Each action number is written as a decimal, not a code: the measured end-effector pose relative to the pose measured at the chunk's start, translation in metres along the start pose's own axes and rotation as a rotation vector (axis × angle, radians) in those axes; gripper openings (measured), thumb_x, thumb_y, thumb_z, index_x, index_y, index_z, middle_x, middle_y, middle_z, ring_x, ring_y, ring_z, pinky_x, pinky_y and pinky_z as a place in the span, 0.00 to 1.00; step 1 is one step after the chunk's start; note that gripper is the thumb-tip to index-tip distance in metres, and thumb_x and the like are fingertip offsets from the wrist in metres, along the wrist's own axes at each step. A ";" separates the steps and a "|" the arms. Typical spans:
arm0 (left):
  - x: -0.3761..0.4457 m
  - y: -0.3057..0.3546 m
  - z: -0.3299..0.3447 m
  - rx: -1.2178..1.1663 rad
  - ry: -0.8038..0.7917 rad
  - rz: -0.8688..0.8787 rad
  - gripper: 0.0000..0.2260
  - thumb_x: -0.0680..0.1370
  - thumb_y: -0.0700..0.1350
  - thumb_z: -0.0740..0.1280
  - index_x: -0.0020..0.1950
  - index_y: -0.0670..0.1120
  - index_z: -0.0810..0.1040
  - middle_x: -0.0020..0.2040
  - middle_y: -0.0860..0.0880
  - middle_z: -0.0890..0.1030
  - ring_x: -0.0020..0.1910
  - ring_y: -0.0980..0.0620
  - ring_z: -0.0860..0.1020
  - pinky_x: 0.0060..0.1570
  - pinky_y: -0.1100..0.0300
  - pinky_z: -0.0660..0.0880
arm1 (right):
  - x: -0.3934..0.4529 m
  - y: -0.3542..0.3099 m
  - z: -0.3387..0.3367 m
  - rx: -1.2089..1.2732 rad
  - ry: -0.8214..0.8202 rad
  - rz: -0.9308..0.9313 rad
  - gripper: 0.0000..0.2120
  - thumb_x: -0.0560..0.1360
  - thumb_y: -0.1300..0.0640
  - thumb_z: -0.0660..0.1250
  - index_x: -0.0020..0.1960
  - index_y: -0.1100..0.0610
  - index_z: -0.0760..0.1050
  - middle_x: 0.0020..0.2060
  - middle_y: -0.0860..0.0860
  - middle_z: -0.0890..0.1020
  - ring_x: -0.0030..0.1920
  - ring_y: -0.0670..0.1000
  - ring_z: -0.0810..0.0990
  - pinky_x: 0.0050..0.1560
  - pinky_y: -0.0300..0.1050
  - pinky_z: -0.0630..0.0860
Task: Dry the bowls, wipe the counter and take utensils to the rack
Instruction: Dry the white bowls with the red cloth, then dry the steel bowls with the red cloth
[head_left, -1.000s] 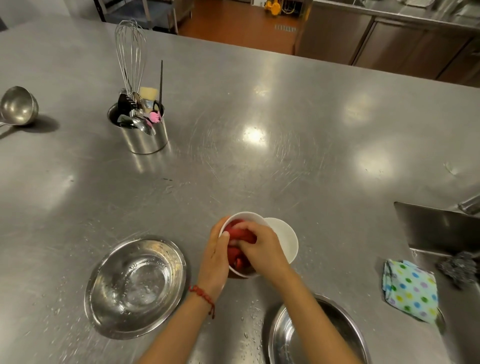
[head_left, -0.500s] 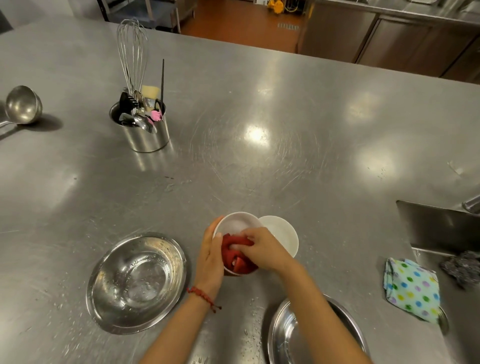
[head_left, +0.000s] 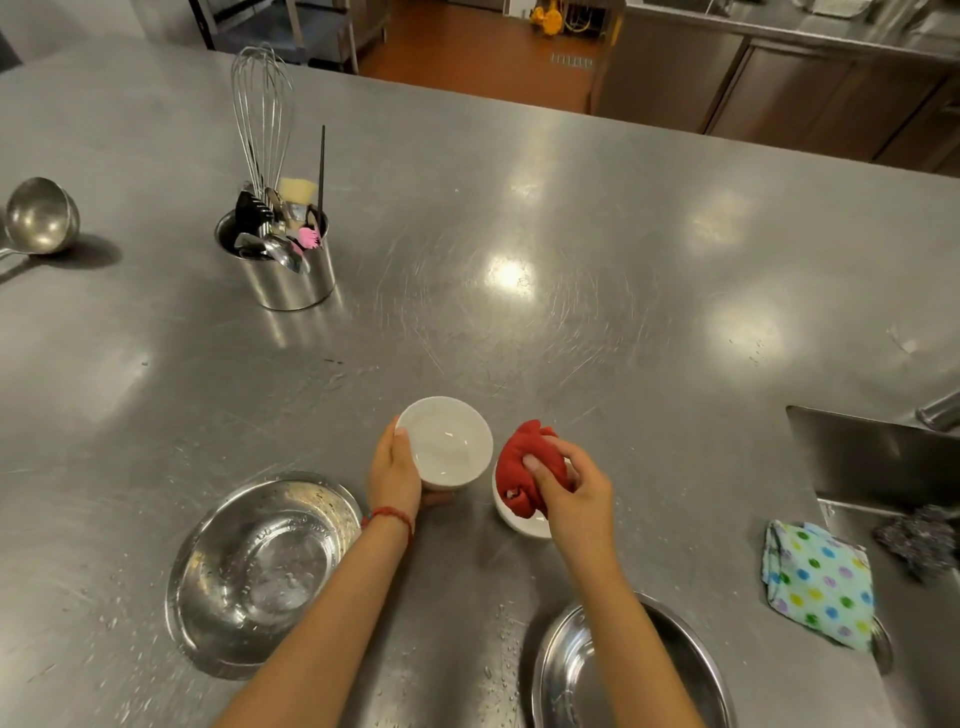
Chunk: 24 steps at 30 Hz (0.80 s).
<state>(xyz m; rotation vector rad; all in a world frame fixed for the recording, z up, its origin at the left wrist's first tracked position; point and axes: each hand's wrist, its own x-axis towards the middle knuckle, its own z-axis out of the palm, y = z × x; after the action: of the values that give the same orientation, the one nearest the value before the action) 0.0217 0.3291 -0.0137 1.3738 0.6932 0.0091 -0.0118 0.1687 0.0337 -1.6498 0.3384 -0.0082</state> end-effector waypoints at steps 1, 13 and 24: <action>0.003 0.000 0.002 0.021 0.015 -0.004 0.16 0.79 0.54 0.55 0.65 0.54 0.70 0.58 0.46 0.73 0.45 0.46 0.76 0.25 0.49 0.80 | -0.001 0.002 -0.002 0.003 0.005 -0.002 0.14 0.73 0.59 0.69 0.58 0.52 0.75 0.56 0.54 0.79 0.56 0.54 0.79 0.56 0.51 0.79; 0.011 -0.004 -0.001 0.394 0.074 0.014 0.19 0.80 0.52 0.54 0.69 0.47 0.65 0.64 0.41 0.72 0.52 0.41 0.74 0.21 0.56 0.78 | -0.022 0.009 -0.063 0.030 0.111 -0.042 0.14 0.72 0.59 0.70 0.48 0.40 0.77 0.49 0.50 0.82 0.48 0.47 0.81 0.36 0.30 0.77; -0.108 -0.028 -0.008 0.417 0.065 0.336 0.11 0.76 0.43 0.64 0.57 0.44 0.75 0.46 0.46 0.75 0.38 0.50 0.73 0.46 0.52 0.74 | -0.089 0.034 -0.132 -0.047 0.163 -0.010 0.14 0.71 0.62 0.71 0.49 0.44 0.76 0.46 0.47 0.81 0.45 0.45 0.80 0.37 0.30 0.77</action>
<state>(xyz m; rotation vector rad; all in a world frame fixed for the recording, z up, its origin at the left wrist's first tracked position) -0.0797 0.2876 0.0096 1.8867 0.5269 0.1856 -0.1305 0.0583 0.0330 -1.7018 0.4575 -0.1440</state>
